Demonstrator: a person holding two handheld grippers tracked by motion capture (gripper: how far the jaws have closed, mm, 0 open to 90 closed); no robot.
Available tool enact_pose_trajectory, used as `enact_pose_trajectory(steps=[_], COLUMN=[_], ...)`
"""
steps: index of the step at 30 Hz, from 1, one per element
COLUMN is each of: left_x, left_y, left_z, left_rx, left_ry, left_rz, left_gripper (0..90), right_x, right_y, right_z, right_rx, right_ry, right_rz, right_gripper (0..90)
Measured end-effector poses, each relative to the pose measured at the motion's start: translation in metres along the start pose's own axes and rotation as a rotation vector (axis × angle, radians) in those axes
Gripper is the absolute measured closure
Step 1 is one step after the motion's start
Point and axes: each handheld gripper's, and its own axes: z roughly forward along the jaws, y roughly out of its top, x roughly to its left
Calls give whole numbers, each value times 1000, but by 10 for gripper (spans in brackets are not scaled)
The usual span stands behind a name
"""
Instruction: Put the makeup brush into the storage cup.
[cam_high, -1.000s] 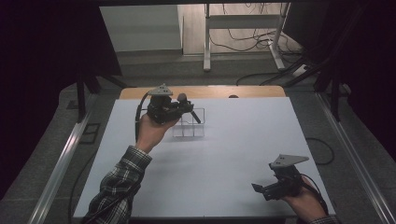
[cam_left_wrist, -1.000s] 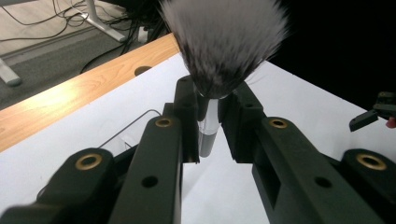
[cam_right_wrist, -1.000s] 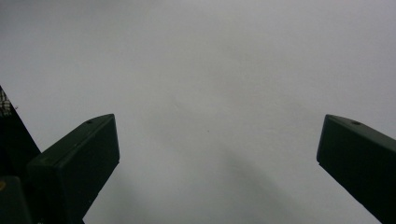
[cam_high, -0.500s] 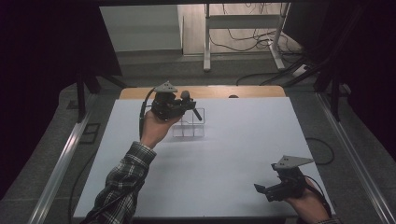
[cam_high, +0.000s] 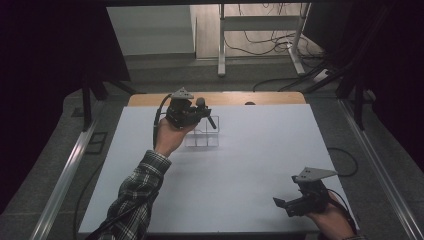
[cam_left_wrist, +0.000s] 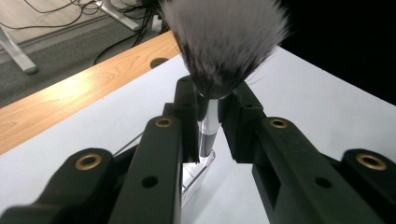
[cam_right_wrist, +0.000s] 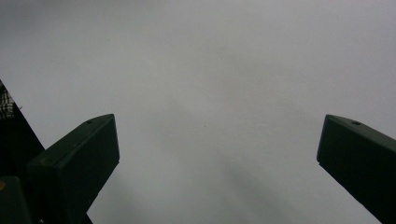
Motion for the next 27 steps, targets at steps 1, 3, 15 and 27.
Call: enact_pose_trajectory(steps=[1, 3, 15, 27], left_x=[0, 1, 3, 3], left_y=[-1, -2, -9, -15], left_z=[1, 4, 15, 24], left_rx=[0, 1, 12, 21], left_ry=[0, 4, 28, 42], left_rz=[-3, -1, -16, -18], left_gripper=[765, 765, 765, 766], right_x=[0, 0, 0, 0], right_y=[0, 0, 0, 0], right_z=[0, 0, 0, 1], right_rx=[0, 0, 1, 9], right_ry=[1, 1, 1, -2], right_rz=[-1, -2, -1, -3], right_gripper=[0, 0, 0, 0])
